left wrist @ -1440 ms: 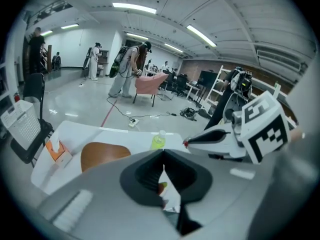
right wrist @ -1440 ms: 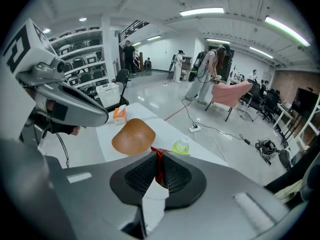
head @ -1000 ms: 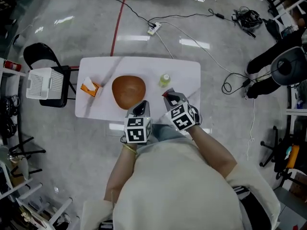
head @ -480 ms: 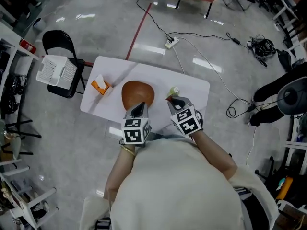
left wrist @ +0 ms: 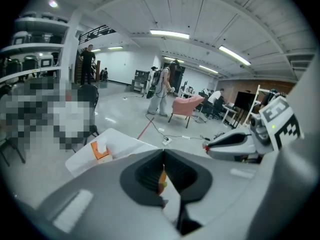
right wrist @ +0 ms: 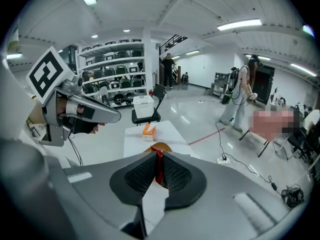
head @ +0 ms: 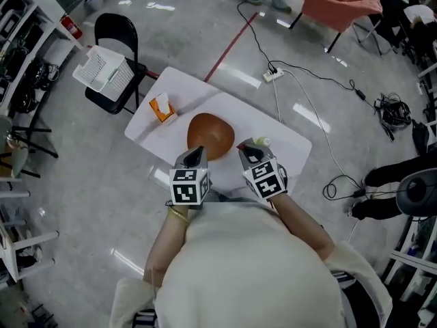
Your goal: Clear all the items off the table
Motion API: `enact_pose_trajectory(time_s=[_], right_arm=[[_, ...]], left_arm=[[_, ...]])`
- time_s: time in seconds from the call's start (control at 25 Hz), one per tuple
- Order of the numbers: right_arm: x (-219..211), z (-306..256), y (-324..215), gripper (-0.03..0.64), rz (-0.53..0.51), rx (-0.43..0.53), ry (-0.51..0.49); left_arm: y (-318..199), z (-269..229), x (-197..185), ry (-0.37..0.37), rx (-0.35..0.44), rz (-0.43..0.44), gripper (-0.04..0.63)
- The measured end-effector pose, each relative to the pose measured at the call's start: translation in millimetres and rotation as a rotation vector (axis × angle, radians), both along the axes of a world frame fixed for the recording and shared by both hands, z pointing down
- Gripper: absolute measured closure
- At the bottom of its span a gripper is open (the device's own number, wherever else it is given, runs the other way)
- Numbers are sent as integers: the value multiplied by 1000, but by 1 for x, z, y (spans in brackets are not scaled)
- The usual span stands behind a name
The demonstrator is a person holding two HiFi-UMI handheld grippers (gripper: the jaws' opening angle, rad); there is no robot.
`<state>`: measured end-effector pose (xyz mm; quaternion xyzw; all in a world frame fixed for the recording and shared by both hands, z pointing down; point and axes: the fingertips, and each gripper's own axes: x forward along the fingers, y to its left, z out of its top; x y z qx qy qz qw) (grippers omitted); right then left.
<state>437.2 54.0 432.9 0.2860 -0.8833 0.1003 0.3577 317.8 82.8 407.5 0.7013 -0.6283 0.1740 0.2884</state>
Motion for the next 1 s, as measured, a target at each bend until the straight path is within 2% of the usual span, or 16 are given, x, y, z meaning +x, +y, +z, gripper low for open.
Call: enact_pose_trajectory(time_s=[0.44,0.68,1.0], right_arm=[[-78,-8,9,581,-197,5,-12],[-128,-15,19,582,-246,18,-24],[-209,-20,34,582,-279,16,-25]], left_arm=[[36,-4,-70,8,9,-215,586],[53,-7,-115,10,17,-268,586],[67,-16,-196,15,32,-305,585]])
